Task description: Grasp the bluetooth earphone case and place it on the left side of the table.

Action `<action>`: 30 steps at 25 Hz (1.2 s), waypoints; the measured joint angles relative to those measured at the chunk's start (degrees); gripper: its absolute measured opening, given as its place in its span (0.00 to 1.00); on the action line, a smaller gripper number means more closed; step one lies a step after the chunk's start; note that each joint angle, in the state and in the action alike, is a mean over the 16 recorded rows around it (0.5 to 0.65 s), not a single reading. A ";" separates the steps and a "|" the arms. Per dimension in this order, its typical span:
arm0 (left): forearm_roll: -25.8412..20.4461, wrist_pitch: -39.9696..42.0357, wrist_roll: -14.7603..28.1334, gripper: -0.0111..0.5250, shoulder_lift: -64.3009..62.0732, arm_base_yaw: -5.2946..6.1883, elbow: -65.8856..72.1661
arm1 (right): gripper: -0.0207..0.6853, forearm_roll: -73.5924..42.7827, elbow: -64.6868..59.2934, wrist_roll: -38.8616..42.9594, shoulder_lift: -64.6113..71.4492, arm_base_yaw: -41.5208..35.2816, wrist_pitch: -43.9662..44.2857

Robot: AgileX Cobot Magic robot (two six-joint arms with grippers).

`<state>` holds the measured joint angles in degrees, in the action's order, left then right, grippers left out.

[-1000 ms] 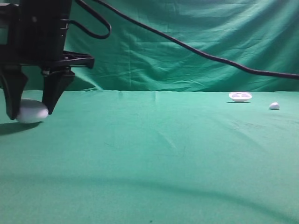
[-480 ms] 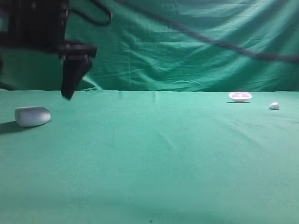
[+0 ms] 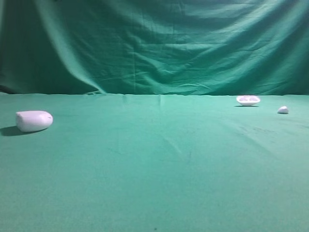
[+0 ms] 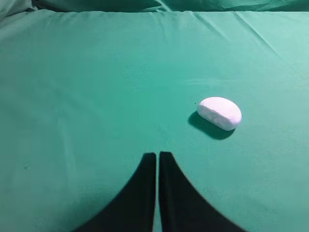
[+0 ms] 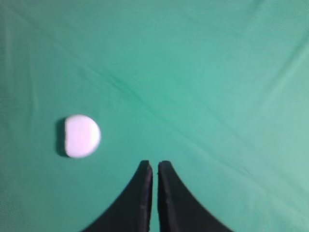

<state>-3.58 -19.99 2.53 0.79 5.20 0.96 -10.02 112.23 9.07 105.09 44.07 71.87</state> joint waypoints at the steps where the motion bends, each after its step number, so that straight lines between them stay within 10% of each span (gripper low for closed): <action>1: 0.00 0.00 0.00 0.02 0.00 0.00 0.00 | 0.03 0.08 -2.84 0.31 -2.76 -0.75 0.02; 30: 0.00 0.00 0.00 0.02 0.00 0.00 0.00 | 0.03 -0.15 -62.57 5.62 -69.07 -4.80 -14.77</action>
<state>-3.58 -19.99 2.53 0.79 5.20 0.96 -10.16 49.66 14.68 36.02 39.26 57.10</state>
